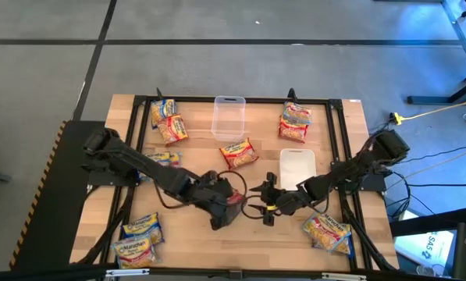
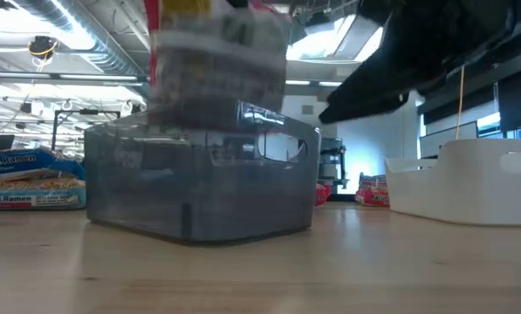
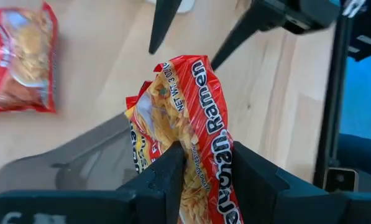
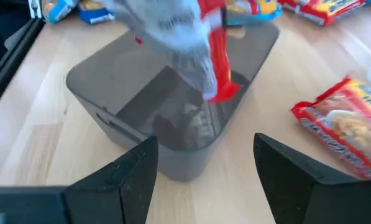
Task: Sort Maruchan noodles
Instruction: Remove the red noodle pack from the gray bin
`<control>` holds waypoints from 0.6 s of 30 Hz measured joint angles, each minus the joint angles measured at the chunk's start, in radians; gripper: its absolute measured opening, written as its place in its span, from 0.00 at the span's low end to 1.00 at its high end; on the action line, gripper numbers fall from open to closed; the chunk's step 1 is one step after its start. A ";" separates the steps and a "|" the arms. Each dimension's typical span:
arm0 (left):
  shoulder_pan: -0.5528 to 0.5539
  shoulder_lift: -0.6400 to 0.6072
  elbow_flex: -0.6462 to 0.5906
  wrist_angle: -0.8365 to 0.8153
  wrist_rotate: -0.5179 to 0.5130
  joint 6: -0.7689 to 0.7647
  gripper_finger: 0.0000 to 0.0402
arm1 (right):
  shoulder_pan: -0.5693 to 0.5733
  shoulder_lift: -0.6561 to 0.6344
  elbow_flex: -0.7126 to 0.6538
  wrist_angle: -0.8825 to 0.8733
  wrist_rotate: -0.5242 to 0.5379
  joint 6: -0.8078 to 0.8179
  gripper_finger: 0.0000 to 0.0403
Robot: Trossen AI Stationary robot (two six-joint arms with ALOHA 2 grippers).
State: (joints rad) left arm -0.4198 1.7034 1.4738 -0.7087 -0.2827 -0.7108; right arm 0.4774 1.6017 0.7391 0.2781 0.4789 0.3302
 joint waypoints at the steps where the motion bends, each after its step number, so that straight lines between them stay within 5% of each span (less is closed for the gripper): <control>1: 0.000 -0.018 0.000 -0.005 -0.009 0.014 0.28 | 0.000 -0.019 0.000 -0.015 0.000 0.000 0.59; 9: 0.022 -0.119 0.002 0.016 -0.192 0.239 0.28 | 0.000 -0.169 0.000 -0.160 0.011 0.001 0.59; 18: 0.180 -0.032 0.002 0.048 -0.260 0.464 0.28 | 0.000 -0.331 0.000 -0.421 0.124 0.056 0.59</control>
State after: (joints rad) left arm -0.2400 1.6718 1.4754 -0.6610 -0.5422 -0.2464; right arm 0.4774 1.2705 0.7395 -0.1427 0.6033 0.3860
